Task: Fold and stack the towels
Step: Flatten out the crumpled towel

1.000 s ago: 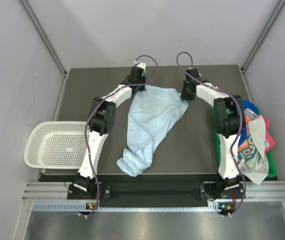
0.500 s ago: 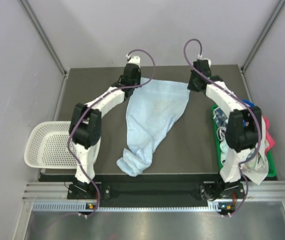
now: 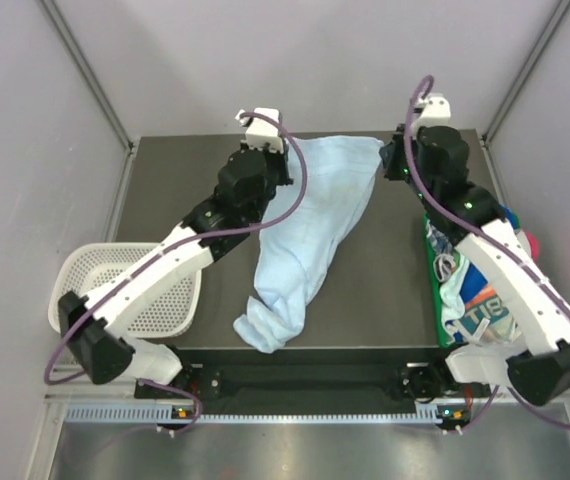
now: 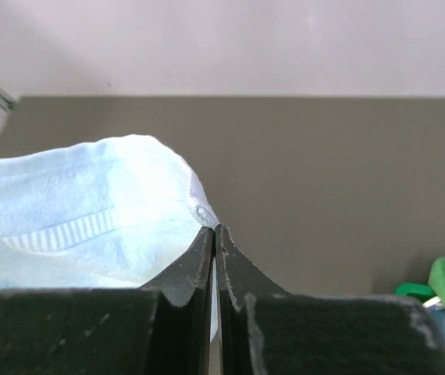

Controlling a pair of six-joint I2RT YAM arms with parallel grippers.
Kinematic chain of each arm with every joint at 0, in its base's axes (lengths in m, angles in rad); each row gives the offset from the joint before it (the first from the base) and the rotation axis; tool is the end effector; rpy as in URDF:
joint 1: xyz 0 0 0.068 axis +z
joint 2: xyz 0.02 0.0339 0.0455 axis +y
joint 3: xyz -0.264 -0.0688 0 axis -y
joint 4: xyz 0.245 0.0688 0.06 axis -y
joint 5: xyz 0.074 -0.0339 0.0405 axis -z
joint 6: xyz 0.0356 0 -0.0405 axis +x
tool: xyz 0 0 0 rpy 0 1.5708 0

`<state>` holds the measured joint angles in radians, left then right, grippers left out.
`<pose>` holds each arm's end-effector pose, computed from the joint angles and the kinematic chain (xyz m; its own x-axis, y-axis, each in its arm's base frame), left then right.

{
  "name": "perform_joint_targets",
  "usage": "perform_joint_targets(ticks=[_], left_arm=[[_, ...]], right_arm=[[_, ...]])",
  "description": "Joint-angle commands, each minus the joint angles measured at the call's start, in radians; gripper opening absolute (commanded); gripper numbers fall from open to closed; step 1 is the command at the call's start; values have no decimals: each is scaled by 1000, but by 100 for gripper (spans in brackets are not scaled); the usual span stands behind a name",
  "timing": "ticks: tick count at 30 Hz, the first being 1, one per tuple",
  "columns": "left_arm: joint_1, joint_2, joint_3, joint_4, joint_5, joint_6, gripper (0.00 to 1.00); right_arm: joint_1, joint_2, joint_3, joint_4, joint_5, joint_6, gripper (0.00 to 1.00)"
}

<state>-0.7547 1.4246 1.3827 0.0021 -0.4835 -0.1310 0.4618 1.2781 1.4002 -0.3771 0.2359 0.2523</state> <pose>0.2548 -0.2169 0.4202 -0.0638 -0.0988 -0.9931 0.2621 0.9585 -0.1122 0.2587 0.1194 0.4283 -0.2763 0.1336 -0.9517 -0.1671 0.9685 0.1845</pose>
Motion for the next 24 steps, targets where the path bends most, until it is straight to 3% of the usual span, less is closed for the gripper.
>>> perform_joint_targets(ticks=[1,8,24], left_arm=[[-57,-153,22,-40,-73,51,0],[-141,-317,113,-158,49,50,0],[-143,-380,389,-318,309,-15,0]], right_arm=[[26,-135,19,52,36,-62,0],[49,-264,169,7,-36,-88,0],[51,-313,427,-42,-145,-117,0]])
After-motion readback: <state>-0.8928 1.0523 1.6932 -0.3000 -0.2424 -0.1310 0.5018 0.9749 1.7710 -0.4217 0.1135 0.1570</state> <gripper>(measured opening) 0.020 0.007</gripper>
